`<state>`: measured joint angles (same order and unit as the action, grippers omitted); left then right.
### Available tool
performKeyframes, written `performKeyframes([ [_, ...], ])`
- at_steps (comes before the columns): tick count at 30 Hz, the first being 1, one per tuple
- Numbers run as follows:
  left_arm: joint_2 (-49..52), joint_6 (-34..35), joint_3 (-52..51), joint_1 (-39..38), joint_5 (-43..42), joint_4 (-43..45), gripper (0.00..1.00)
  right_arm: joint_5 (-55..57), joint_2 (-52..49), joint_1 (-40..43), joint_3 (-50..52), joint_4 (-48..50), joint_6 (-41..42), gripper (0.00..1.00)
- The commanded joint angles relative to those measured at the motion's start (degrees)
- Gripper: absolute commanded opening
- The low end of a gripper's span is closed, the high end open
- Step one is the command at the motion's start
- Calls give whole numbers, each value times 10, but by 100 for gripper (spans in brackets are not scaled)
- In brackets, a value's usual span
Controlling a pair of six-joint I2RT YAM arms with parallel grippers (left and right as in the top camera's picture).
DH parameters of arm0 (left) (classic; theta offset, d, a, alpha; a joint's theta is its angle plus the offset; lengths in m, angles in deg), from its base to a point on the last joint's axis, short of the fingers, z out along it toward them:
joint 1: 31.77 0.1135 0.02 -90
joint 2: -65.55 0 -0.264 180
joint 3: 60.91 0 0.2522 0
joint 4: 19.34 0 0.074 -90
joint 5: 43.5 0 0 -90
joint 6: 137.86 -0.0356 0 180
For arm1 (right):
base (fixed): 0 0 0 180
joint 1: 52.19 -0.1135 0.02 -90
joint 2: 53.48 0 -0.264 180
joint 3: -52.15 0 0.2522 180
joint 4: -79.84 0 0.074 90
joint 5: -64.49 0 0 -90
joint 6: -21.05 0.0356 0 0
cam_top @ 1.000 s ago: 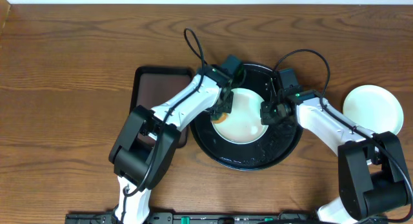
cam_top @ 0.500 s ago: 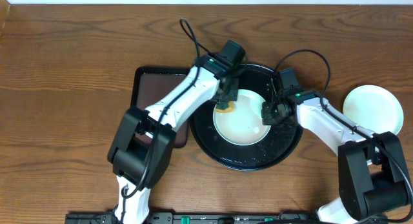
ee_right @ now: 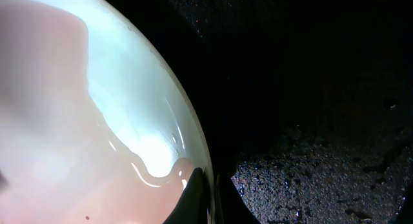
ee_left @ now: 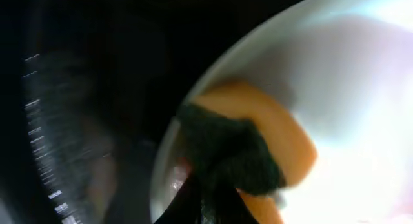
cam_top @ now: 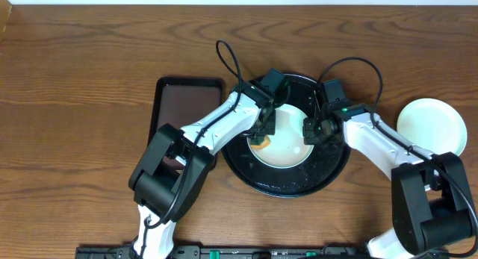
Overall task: Clean dirty plates on tray and stack at the side
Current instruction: 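Scrub the second mint-green plate with the sponge in the left gripper, then return the sponge to the small black tray with the left gripper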
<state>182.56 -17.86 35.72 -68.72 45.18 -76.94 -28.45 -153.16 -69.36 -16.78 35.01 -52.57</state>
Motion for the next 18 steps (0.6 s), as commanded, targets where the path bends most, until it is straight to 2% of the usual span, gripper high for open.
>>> performKeyframes([
  [1, -25, -3, 29, 14, 61, -50, 7, 47, -7, 6, 7, -7, 3, 1],
  [8, -170, -9, 47, 55, 64, -102, 7, 46, -7, 6, 7, 1, 3, 1],
  [13, -198, -75, 41, 137, 71, -178, 8, 46, -7, 6, 7, -1, 3, 1],
  [17, -193, -94, -13, 197, 71, -162, 8, 43, -7, 6, 7, 0, 3, 1],
  [18, -189, -95, -53, 219, 62, -129, 9, 43, -7, 6, 7, 0, 3, 1],
])
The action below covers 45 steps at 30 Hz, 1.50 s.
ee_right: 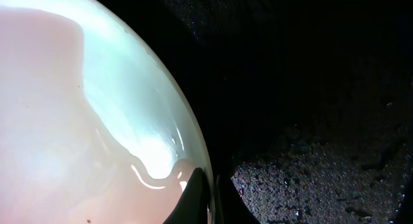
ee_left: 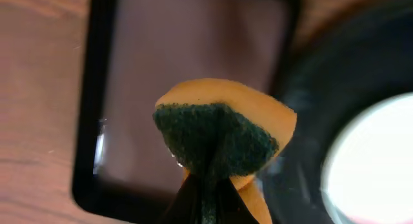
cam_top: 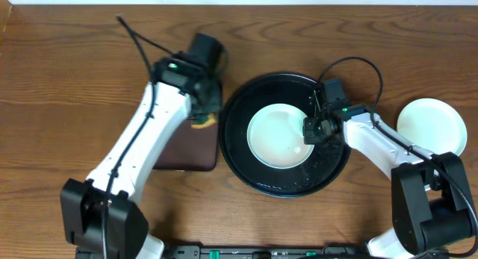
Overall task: Clean dirty plates on tray and stack at the side
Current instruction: 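Return the sponge to the small black tray with the left gripper, then lift the second mint-green plate by its rim with the right gripper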
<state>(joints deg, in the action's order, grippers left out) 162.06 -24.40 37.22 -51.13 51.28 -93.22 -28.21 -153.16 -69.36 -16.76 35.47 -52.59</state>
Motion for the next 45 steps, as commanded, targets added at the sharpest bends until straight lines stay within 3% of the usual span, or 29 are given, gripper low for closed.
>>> performKeyframes([
  [1, 17, -42, -90, 52, -14, 59, 12, 41, -7, 6, 7, -5, 3, 1],
  [3, 18, -80, -130, 66, -37, 98, 24, 34, -7, 6, 7, -5, -15, 1],
  [4, 18, -83, -140, 70, -37, 104, 38, 26, -7, 6, 7, -5, -28, 1],
  [8, 9, -84, -141, 89, -41, 93, 58, 20, -7, 6, 7, 0, -49, 1],
  [12, -42, -84, -121, 101, -43, 48, 66, 20, 1, 6, 5, 5, -49, 1],
  [16, -117, -84, -121, 101, -43, 36, 80, 20, 64, 5, 3, 11, -62, 1],
  [19, -169, -84, -121, 101, -43, 36, 82, 27, 145, -1, 3, 16, -116, 1],
  [26, -189, -84, -121, 101, -43, 36, 82, 183, 263, -48, 3, 18, -182, 1],
  [32, -189, -84, -121, 101, -43, 36, 82, 321, 276, -124, 3, 43, -266, 1],
  [38, -189, -84, -121, 101, -43, 36, 83, 477, 276, -239, 3, 46, -298, 1],
  [45, -189, -84, -121, 101, -43, 36, 83, 570, 276, -323, 3, 45, -319, 1],
])
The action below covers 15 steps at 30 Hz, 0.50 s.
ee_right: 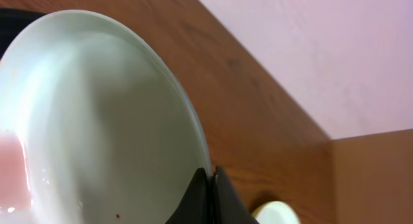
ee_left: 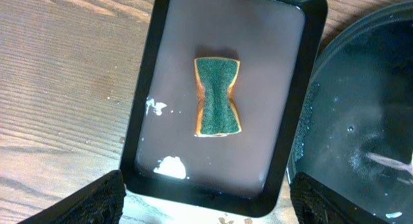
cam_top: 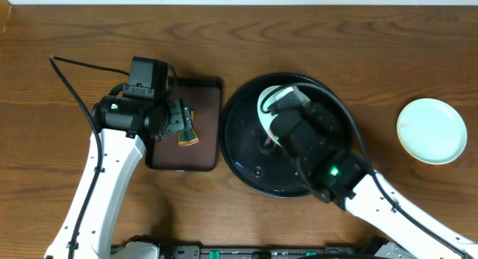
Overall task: Clean dirty plates on tray and stack at the side
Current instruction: 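Lift the second mint-green plate by its rim with the right gripper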
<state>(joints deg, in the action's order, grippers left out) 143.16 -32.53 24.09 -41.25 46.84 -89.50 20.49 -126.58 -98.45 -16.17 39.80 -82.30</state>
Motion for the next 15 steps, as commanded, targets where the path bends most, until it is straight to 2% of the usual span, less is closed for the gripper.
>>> performKeyframes([
  [1, 0, -3, 10, 2, 1, -1, 83, 94, 10, -40, -3, 2, -22, 1],
  [15, 0, -3, 10, 2, 1, -1, 83, 202, 10, -95, -3, 8, -23, 1],
])
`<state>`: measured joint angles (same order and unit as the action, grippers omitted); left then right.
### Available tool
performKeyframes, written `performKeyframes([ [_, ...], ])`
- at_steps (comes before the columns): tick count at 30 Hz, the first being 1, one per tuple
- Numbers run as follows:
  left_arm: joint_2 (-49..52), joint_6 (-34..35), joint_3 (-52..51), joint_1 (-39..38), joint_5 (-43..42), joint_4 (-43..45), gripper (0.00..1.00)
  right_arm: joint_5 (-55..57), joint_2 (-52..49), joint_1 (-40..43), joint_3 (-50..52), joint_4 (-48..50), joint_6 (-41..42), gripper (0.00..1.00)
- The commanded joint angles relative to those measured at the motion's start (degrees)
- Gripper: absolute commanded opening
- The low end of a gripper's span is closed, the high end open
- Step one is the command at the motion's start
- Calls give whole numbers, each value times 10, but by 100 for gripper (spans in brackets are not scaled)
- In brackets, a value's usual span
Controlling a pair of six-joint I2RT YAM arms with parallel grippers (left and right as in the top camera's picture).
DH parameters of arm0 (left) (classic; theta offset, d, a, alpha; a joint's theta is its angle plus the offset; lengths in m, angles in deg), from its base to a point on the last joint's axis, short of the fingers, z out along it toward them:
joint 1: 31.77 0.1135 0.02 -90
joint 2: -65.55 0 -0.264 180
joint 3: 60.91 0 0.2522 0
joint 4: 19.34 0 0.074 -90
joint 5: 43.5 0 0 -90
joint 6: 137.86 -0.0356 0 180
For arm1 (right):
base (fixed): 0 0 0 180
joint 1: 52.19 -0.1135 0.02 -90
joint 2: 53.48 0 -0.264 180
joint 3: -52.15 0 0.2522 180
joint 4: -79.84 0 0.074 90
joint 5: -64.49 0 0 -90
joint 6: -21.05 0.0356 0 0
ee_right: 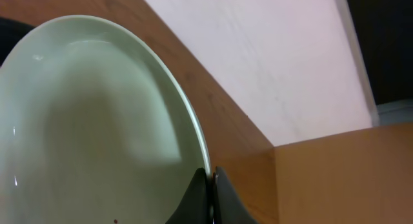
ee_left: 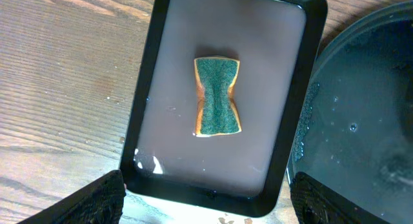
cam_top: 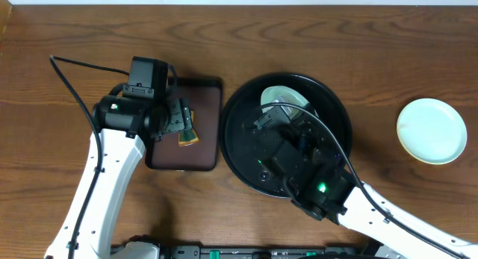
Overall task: Clean dirty plates on tray and stack at the side
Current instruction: 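Lift the second mint-green plate by its rim with the right gripper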
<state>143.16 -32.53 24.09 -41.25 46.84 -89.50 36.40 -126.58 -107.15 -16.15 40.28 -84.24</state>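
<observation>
The pale green plate (ee_right: 97,121) stands tilted on edge above the round black tray (cam_top: 240,151); its upper part (cam_top: 282,97) shows past my right arm. My right gripper (ee_right: 210,185) is shut on the plate's rim. A second pale plate (cam_top: 429,130) lies flat on the table at the right. The orange sponge (ee_left: 217,96) with its green pad up lies in the rectangular black tray (ee_left: 143,114). My left gripper (ee_left: 208,201) hangs open above that tray, nothing between its fingers (ee_left: 97,198).
The rectangular tray (cam_top: 213,86) holds brownish liquid and sits just left of the round tray, whose wet floor (ee_left: 361,114) shows at the right of the left wrist view. A pale wall and a wooden edge fill the background of the right wrist view.
My right arm has shifted toward the front of the round tray, and the plate in it is tipped further up. White foam in the rectangular tray has mostly gone. The left arm has not moved.
First my left gripper held the sponge on the plate in the round tray while the right gripped its rim. Then the left held the sponge over the rectangular tray. Later the sponge lay there, the left gripper open, and the right held the plate raised on edge, as now.
</observation>
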Motion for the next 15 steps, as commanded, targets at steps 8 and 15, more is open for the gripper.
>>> performKeyframes([
  [8, 0, -3, 10, 2, 1, -1, 83, 43, 10, -10, -3, 23, -17, 1],
  [15, 0, -3, 10, 2, 1, -1, 83, 43, 10, -10, -3, 25, -17, 1],
])
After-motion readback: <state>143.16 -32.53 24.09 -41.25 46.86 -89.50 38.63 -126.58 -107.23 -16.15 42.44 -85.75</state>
